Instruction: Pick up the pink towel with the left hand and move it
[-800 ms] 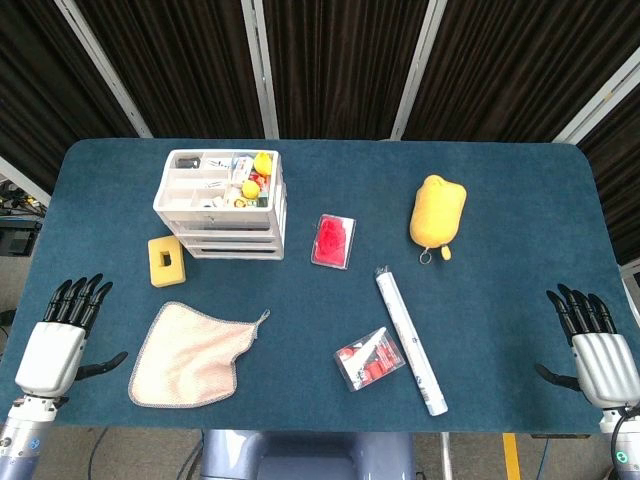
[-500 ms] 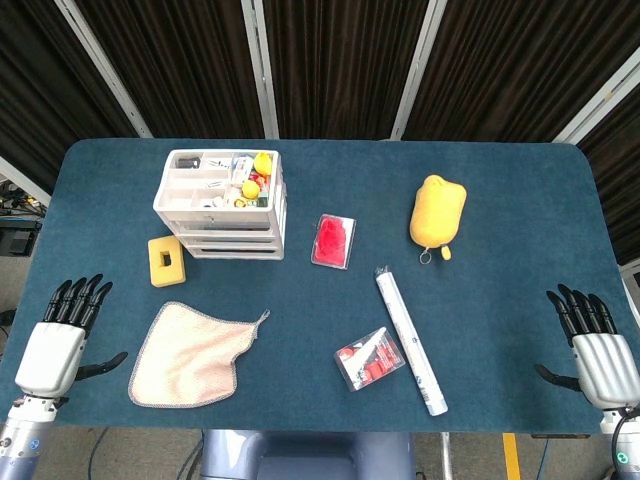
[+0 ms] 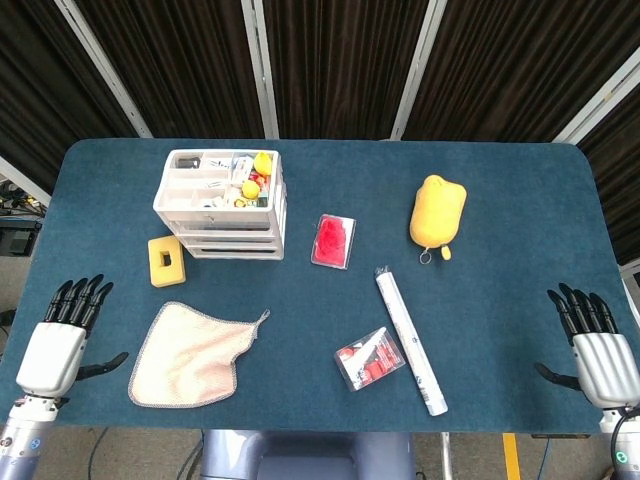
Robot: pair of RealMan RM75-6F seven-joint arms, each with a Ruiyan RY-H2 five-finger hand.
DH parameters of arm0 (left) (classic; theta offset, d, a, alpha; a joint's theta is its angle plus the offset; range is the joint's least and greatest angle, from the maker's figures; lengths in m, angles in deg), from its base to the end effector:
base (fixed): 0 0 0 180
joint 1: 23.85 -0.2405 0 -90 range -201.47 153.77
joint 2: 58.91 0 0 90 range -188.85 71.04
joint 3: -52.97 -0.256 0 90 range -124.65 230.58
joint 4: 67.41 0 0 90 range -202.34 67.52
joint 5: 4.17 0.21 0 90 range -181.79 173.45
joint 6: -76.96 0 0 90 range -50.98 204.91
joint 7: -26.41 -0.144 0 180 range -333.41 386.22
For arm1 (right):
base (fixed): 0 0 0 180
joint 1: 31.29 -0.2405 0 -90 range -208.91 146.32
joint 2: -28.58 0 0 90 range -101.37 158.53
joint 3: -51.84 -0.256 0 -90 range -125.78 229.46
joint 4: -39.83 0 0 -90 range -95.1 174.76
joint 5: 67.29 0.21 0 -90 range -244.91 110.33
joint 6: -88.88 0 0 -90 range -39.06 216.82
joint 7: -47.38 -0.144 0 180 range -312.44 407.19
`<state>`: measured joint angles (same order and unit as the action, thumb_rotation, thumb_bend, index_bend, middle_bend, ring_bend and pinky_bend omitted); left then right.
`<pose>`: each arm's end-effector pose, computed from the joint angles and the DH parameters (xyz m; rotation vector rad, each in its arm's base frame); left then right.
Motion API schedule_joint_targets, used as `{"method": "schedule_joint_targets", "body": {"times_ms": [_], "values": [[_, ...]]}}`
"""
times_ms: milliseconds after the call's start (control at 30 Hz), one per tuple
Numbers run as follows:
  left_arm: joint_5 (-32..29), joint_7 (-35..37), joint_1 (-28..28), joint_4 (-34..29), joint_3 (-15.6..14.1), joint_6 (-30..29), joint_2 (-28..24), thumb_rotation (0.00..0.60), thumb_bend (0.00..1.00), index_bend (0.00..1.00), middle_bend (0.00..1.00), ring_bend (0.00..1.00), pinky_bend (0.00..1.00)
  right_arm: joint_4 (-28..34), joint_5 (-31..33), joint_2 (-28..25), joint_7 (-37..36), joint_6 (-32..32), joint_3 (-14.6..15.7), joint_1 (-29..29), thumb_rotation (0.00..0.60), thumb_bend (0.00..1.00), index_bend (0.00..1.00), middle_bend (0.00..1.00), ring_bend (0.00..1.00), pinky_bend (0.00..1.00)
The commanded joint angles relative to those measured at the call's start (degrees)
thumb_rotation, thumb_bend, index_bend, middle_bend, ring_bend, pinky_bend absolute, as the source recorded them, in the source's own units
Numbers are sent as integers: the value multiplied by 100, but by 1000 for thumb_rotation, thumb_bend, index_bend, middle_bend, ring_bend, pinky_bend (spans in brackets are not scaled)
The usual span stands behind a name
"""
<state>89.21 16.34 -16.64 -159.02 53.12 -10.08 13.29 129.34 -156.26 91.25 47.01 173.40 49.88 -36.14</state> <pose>-0.2757 0.1802 0.1079 -1.5385 -0.7848 -0.9686 -0.3179 -0.1784 0.1658 1.4599 -0.8476 0.8645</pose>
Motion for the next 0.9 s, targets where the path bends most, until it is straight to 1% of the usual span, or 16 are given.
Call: {"method": "schedule_joint_targets", "body": {"times_ms": [33,100,200,267,400,500,600,700,900], "values": [[-52,-6,4,-80,-17,69,-14,513,0,4,0,0,0,-12,15,-7,-30,0,-5,4,600,11,0,0,0,0],[-129,-55,20,-184,-28,173,-41,511,0,4,0,0,0,-9,13,-16,-48,5,-4,8,600,11,0,0,0,0],[-378,-199,56,-504,-82,491,-152,514,2,24,0,0,0,-5,-7,-18,-44,-5,8,4,600,11,0,0,0,0],[-683,-394,95,-874,-128,812,-287,516,9,40,0,0,0,-5,-25,-15,-24,-1,13,2,600,10,0,0,0,0],[-1270,-867,203,-1380,-140,1294,-445,516,18,95,0,0,1,14,2,-28,-30,-24,10,-1,600,11,0,0,0,0],[-1716,-1218,305,-1640,-120,1581,-450,518,44,98,0,0,3,19,0,-30,-26,-24,13,2,600,11,0,0,0,0],[-2128,-1513,409,-1812,-97,1802,-365,515,50,95,0,0,5,20,-3,-31,-25,-24,16,3,600,11,0,0,0,0],[-2458,-1818,496,-1862,-78,1902,-186,517,49,92,0,0,5,30,3,-34,-30,-27,13,2,600,11,0,0,0,0],[-3094,-2420,628,-1703,-33,1899,341,517,50,92,0,0,6,28,-4,-34,-50,-32,21,3,600,11,0,0,0,0]]}}
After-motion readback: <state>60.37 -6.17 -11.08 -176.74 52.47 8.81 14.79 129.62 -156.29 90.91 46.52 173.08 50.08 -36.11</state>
